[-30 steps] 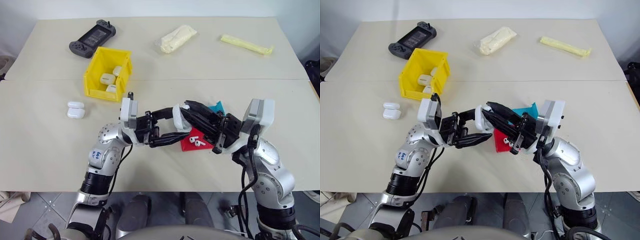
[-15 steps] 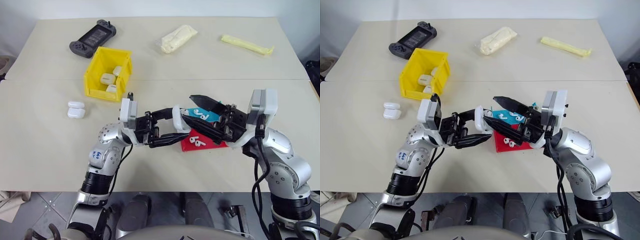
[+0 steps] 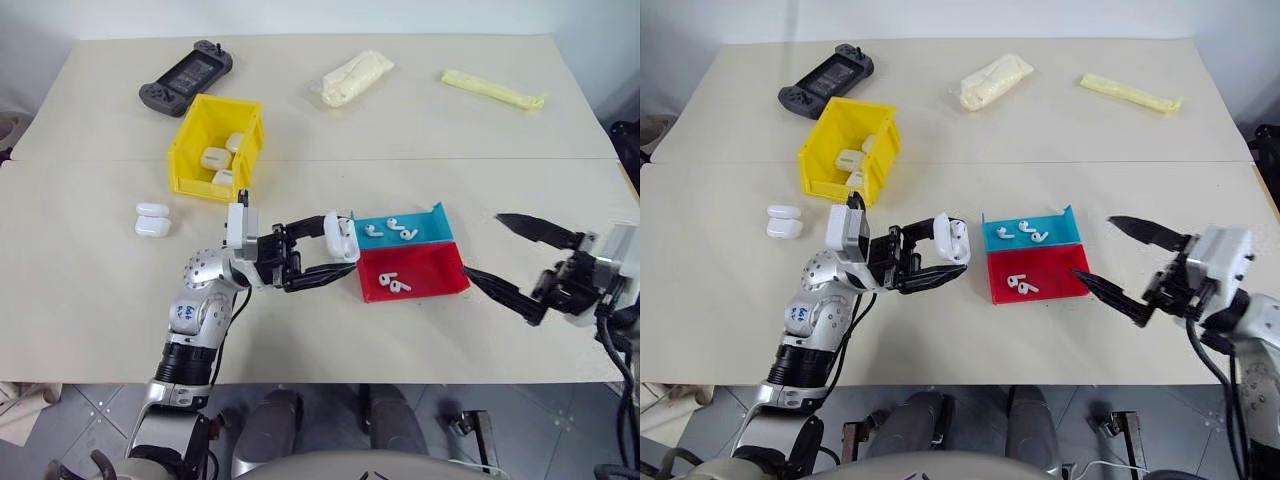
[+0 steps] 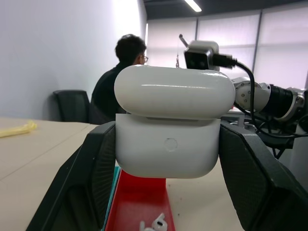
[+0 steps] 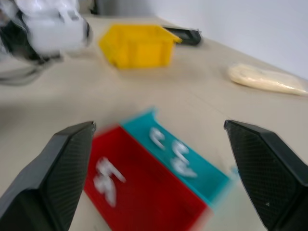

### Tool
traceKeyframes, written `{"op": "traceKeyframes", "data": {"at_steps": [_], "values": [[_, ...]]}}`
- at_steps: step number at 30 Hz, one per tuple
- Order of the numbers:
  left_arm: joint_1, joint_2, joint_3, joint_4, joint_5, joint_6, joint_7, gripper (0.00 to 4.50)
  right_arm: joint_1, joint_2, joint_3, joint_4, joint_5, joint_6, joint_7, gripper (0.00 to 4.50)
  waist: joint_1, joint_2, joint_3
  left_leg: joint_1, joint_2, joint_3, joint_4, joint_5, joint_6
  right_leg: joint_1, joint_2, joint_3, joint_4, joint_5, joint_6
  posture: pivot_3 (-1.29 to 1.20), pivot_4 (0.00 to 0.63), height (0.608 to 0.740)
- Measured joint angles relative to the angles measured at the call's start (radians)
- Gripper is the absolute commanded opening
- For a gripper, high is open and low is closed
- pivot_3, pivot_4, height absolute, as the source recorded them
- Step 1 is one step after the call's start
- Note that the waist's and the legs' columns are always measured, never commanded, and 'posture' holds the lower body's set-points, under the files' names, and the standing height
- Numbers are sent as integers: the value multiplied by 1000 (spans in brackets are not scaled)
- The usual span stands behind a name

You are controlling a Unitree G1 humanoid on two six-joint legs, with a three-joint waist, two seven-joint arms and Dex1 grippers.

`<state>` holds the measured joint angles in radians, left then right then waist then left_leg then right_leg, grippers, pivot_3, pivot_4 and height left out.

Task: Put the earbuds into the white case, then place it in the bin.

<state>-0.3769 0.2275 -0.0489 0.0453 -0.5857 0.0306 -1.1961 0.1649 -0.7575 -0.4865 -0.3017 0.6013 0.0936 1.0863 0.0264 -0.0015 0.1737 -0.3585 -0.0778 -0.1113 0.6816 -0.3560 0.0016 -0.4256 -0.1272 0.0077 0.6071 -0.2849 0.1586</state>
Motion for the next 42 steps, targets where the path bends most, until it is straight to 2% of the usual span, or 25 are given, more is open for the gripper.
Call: {"op": "traceKeyframes", "data": {"at_steps": [5,9,15,20,25,28,33,36,42], "values": [[29,-5,0,-1,14,-30,16,2799,-15,-71,-22,209,-68,-103,99,4467,-2,0,0,1,0,1,0,0,0,0,0,1,0,0,0,0,150,740],[39,-11,-1,-3,33,-51,39,2799,-152,-141,33,286,-97,-97,135,4467,-7,0,0,2,1,1,0,0,0,0,0,1,1,0,0,0,150,740],[70,-18,-6,-22,43,-70,67,2799,-549,-232,353,322,-251,77,148,4467,-6,1,0,1,2,2,0,0,-1,-1,0,1,0,0,0,0,150,740],[83,-35,-13,-38,57,-85,96,2799,-891,-181,612,414,-390,206,196,4467,-1,1,1,-3,1,0,0,0,-1,-3,-2,-1,-1,0,0,0,150,740],[96,-38,-17,-43,67,-97,118,2799,-1089,-89,806,567,-548,185,256,4467,-5,1,1,-8,0,-1,1,0,-1,-8,-2,-2,-1,0,0,0,150,740],[99,-38,-20,-46,71,-99,127,2799,-1164,-39,880,676,-630,99,281,4467,-5,1,1,-11,0,-2,1,0,-1,-12,-2,-3,1,0,0,0,150,740],[111,-33,-18,-56,77,-103,145,2799,-1204,6,927,793,-705,-27,320,4467,-7,1,1,-12,-1,-1,1,0,-1,-13,-2,-2,3,0,0,0,150,740],[119,-29,-13,-76,77,-106,158,2799,-1220,25,945,841,-740,-103,331,3904,-11,1,1,-12,0,0,1,0,-2,-14,-2,-2,3,0,0,0,150,740],[145,-28,-11,-80,78,-108,172,2799,-1235,37,949,903,-781,-220,345,1956,-18,1,1,-12,0,0,3,1,-3,-14,-2,-2,4,0,0,0,150,740]]}}
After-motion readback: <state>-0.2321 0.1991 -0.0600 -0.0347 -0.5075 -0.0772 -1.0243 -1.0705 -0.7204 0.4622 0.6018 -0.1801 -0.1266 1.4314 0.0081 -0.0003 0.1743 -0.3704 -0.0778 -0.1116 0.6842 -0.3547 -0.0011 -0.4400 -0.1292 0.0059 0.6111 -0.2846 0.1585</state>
